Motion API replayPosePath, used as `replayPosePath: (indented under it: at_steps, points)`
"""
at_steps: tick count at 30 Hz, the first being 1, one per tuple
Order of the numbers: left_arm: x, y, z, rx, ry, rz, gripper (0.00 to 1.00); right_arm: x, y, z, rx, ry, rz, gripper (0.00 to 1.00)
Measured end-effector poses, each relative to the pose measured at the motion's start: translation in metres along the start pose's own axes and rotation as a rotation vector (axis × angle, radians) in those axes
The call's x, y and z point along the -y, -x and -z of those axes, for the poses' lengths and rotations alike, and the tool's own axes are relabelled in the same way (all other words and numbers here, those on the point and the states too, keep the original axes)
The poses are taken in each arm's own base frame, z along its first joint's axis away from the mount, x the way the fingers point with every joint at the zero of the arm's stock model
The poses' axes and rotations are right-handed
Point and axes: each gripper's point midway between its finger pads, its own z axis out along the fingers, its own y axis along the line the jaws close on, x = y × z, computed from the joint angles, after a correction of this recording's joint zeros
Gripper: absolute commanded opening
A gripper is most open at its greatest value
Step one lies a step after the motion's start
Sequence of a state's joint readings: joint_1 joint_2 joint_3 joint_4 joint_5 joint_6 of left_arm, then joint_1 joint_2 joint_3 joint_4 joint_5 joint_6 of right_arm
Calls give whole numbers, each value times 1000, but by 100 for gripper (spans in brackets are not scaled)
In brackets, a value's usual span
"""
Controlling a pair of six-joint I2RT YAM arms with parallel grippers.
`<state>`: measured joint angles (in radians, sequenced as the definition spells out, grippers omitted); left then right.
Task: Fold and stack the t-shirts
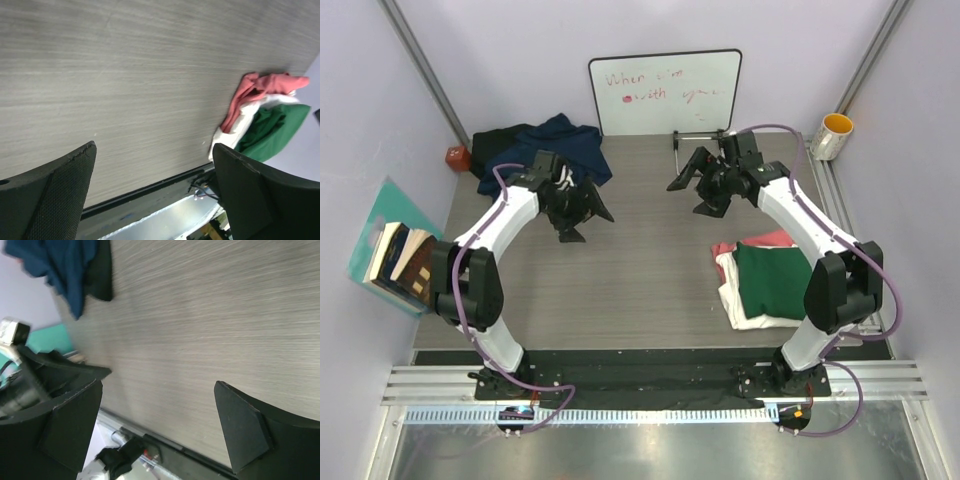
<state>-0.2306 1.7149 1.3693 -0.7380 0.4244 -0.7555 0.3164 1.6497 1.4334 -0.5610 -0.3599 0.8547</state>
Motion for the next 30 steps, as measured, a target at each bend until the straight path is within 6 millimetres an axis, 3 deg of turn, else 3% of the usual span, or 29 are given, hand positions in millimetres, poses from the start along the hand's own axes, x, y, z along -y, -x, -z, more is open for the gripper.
replayPosePath:
  at_steps: [3,8,10,15,19,22,24,26,30]
  points:
    - [-5,-7,4,1,44,2,100,-5,-1,-2,38,-76,63,100]
    - [-3,-7,14,35,62,9,100,-53,-4,17,168,-69,231,100]
    - [-4,-6,17,56,82,10,100,-61,-6,28,190,-50,264,100]
    - [3,-3,21,94,113,-6,100,-56,22,37,227,-12,215,100]
    - [13,1,25,121,101,-27,97,-37,38,31,218,-12,161,100]
    - [10,12,29,158,119,-22,92,-37,39,18,189,-14,158,100]
    - [3,34,38,204,155,6,92,-36,42,9,174,-25,152,100]
    - [-1,73,51,276,188,29,92,-33,41,-1,151,-33,145,100]
    - [-9,185,76,477,270,29,93,-15,40,-2,126,-89,120,100]
